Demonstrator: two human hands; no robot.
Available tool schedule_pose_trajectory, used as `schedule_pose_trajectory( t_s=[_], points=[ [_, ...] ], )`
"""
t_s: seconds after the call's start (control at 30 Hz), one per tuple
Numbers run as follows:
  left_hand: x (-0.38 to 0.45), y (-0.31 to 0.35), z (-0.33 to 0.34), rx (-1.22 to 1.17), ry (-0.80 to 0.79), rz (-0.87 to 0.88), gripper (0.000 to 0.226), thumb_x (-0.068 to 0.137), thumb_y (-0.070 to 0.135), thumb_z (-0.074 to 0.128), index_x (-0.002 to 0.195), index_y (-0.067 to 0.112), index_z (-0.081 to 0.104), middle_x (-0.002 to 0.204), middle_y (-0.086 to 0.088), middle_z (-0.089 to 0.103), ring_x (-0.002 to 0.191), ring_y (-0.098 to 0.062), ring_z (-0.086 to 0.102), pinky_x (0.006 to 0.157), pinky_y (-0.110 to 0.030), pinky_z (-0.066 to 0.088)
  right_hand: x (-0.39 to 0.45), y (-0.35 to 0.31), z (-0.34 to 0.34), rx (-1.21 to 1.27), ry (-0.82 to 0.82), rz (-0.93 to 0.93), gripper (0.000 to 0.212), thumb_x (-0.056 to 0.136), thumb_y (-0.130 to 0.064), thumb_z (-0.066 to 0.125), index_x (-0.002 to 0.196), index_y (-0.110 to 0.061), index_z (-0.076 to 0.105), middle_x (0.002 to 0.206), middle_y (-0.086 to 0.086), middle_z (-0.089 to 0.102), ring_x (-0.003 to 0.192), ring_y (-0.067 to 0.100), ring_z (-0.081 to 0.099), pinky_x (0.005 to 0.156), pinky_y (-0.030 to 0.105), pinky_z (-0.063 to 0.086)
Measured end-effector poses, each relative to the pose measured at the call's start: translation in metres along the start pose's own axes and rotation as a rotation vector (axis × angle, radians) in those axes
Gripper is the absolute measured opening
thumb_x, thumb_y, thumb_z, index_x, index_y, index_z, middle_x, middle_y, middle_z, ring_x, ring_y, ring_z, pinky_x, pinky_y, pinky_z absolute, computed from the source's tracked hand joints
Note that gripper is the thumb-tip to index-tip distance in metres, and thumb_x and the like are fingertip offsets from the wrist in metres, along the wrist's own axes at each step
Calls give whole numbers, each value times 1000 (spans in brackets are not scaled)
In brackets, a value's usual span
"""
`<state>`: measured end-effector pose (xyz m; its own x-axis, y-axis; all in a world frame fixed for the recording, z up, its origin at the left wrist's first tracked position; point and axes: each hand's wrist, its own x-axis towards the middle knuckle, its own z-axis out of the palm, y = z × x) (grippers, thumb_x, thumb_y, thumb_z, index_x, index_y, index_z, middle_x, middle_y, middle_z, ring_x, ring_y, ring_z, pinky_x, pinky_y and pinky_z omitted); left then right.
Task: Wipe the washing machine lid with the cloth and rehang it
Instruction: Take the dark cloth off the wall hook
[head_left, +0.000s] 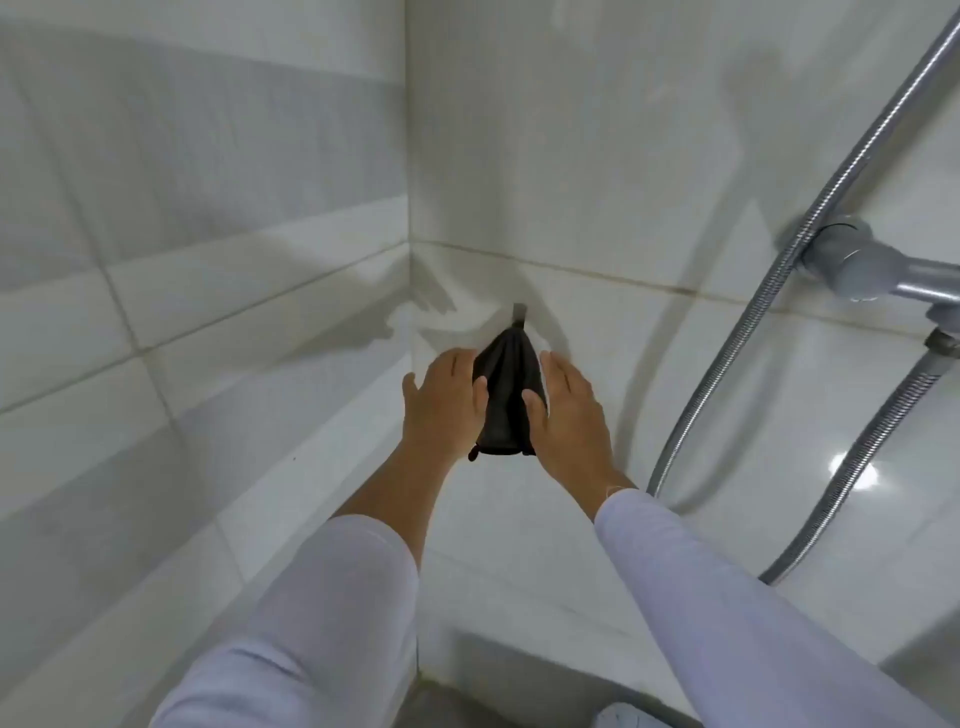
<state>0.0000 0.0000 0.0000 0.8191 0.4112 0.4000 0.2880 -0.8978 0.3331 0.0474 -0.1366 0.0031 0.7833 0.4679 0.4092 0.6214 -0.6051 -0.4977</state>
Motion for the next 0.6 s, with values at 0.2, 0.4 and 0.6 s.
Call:
schedule_pose_trajectory(
  t_s=[0.2, 0.4, 0.6],
  points=[
    [25, -3, 16, -37, -113, -97, 38, 101, 31, 29, 135, 17, 39, 129, -5, 54, 118, -25, 52, 101, -47, 33, 13, 6, 16, 144, 109, 86, 44, 92, -20, 48, 135, -15, 42, 121, 9, 54, 111, 24, 51, 92, 35, 46],
    [35, -15, 15, -125, -127, -127, 29, 100, 32, 36, 109, 9, 52, 100, -7, 58, 100, -29, 56, 80, -37, 36, 13, 9, 12, 230, 81, 195, 23, 90, -14, 54, 111, -6, 59, 81, 1, 56, 76, 17, 53, 71, 23, 38],
    [30, -27, -9, -344, -11, -149, 35, 101, 33, 36, 102, 5, 57, 88, -10, 61, 85, -28, 57, 75, -34, 43, 15, 2, -11, 299, 38, 260, 11, 95, -16, 42, 91, -9, 50, 76, -2, 51, 65, 11, 47, 57, 20, 34]
  ],
)
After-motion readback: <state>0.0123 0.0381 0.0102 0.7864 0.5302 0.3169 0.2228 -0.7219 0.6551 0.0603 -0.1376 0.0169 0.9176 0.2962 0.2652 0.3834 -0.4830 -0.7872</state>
